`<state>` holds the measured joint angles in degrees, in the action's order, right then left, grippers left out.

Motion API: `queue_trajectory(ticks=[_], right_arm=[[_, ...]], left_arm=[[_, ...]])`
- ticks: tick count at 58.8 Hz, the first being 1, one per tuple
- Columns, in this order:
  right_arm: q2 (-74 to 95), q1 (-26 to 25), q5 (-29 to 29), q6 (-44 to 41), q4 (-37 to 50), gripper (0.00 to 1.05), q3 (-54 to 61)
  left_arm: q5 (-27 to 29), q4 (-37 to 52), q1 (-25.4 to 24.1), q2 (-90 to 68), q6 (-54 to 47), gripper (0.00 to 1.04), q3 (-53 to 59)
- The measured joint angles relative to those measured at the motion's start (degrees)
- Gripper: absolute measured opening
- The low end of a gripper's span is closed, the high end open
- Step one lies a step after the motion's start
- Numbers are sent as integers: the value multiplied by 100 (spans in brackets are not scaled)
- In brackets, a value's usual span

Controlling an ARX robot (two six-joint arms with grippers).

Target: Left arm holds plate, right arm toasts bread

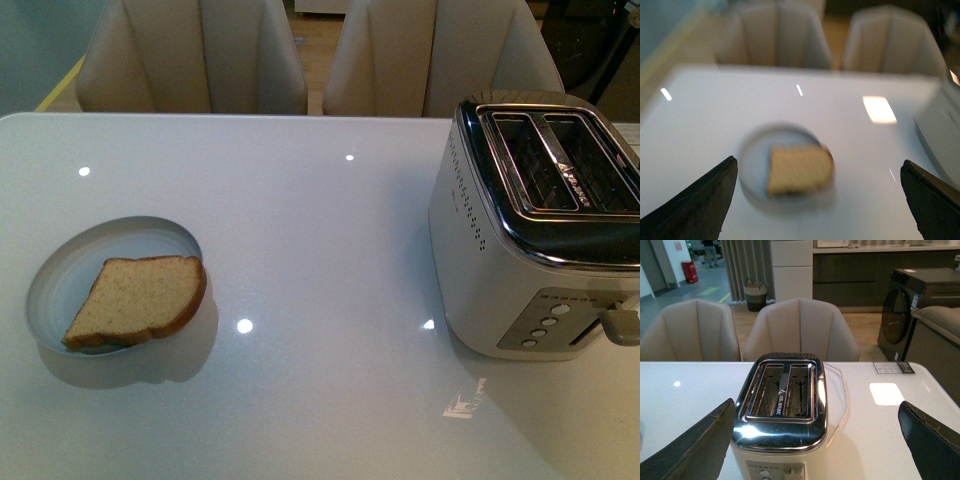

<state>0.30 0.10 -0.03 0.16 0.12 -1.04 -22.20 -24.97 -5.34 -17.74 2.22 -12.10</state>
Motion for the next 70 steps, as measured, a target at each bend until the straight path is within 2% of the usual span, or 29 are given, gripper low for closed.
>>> queue_trajectory(ticks=[4, 10, 21, 32, 44, 70], right_arm=[[0, -2, 2, 0, -2, 96, 0], [0, -2, 7, 0, -2, 96, 0], [0, -2, 7, 0, -2, 96, 0], [0, -2, 7, 0, -2, 96, 0], [0, -2, 4, 0, -2, 96, 0], [0, -2, 4, 0, -2, 96, 0]], left_arm=[[-538, -133, -13, -708, 70, 97, -282], [-699, 791, -203, -1718, 22, 97, -603], [-538, 3040, -723, -4695, -514, 97, -1235], [-129, 4360, -1187, -7187, -868, 97, -2065], [50, 4835, -1429, -9049, -887, 97, -2640], [573, 4983, -1204, -11103, -813, 97, -3722]])
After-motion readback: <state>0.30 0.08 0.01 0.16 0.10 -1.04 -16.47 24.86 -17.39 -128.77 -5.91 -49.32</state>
